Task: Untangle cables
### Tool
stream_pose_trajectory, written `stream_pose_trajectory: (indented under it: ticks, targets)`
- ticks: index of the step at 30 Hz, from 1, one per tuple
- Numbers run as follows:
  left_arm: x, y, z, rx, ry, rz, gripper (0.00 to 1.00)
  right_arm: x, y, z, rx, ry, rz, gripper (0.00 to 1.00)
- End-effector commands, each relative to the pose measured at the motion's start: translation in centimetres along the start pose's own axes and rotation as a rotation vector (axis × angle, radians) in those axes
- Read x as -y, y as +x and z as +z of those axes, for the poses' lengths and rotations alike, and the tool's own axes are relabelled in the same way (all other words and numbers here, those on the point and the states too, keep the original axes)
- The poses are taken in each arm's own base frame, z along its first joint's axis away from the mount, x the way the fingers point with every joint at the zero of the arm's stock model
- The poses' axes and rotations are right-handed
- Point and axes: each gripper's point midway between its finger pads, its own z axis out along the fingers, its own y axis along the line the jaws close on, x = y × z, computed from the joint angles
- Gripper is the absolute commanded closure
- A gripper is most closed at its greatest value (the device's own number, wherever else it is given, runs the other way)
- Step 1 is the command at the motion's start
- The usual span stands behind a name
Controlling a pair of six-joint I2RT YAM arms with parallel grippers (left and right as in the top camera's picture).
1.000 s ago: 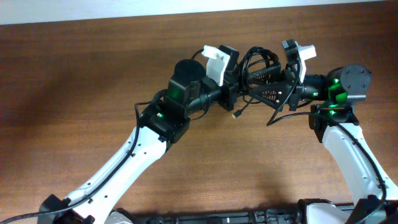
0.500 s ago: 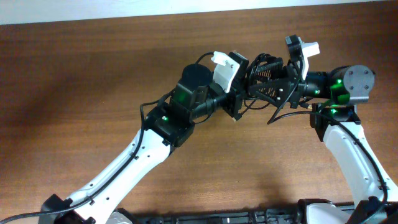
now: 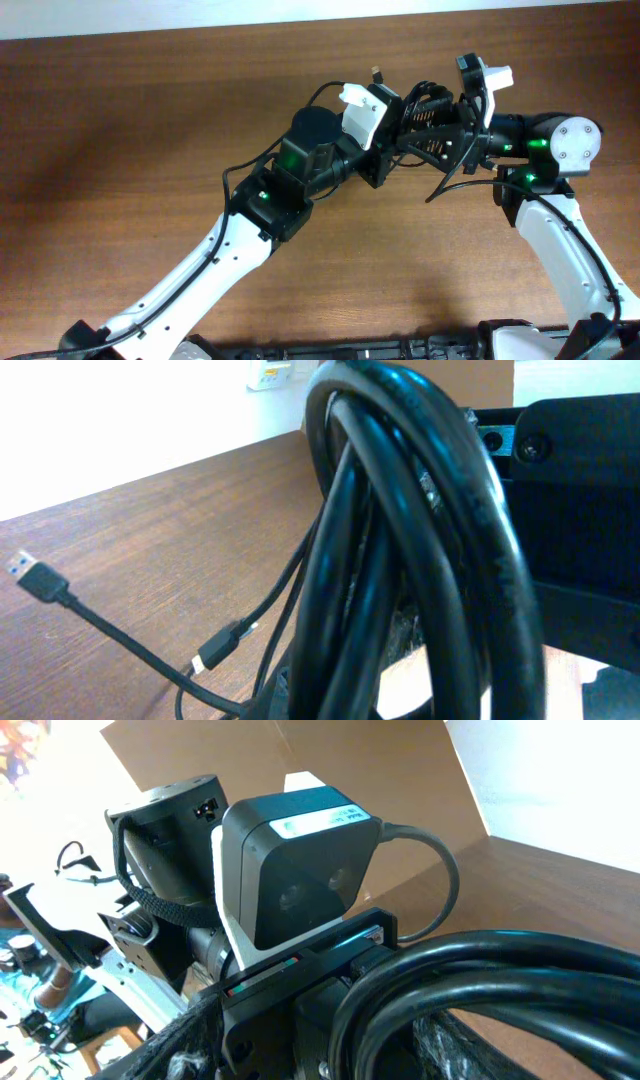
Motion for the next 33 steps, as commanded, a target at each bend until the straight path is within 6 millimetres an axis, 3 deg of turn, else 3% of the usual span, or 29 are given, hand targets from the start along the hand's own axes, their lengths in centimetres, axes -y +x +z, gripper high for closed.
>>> stream_pose_trajectory:
  ticks: [1,7,15,17,19,22,26,33]
  targets:
    - [-1.2,-0.9,-0.4,0.027,-0.046,0.017,1.00,-1.5,-0.1,0.8,-0.040,-0.046,-0.018,0.43]
    - [-1.0,-2.2,-0.5,0.079,-0.036,0.033,1.00,-1.6,0.1,0.8,-0.049,-0.051,-0.018,0.43]
    - [0.1,-0.6,-0.1,0.017,0.007,0.022,1.00,-1.5,-0.3,0.8,-0.030,-0.043,-0.030,0.43]
    - [0.4,-0.5,0.0,0.014,0.024,0.022,1.00,-1.5,-0.4,0.8,-0.022,-0.039,-0.036,0.50]
    - [0.7,-0.5,-0.1,0.012,0.038,0.023,1.00,-1.4,-0.5,0.8,-0.017,-0.037,-0.036,0.64]
    - [1.1,-0.4,0.0,0.006,0.060,0.023,1.00,-1.4,-0.7,0.8,-0.009,-0.032,-0.036,0.96]
    - [0.9,-0.2,-0.1,0.001,0.053,0.021,1.00,-1.2,-0.7,0.6,-0.005,-0.024,-0.033,0.96]
    - [-7.2,1.5,-2.3,-0.082,-0.154,-0.078,1.00,0.6,-2.8,-4.3,0.079,0.121,0.011,0.96]
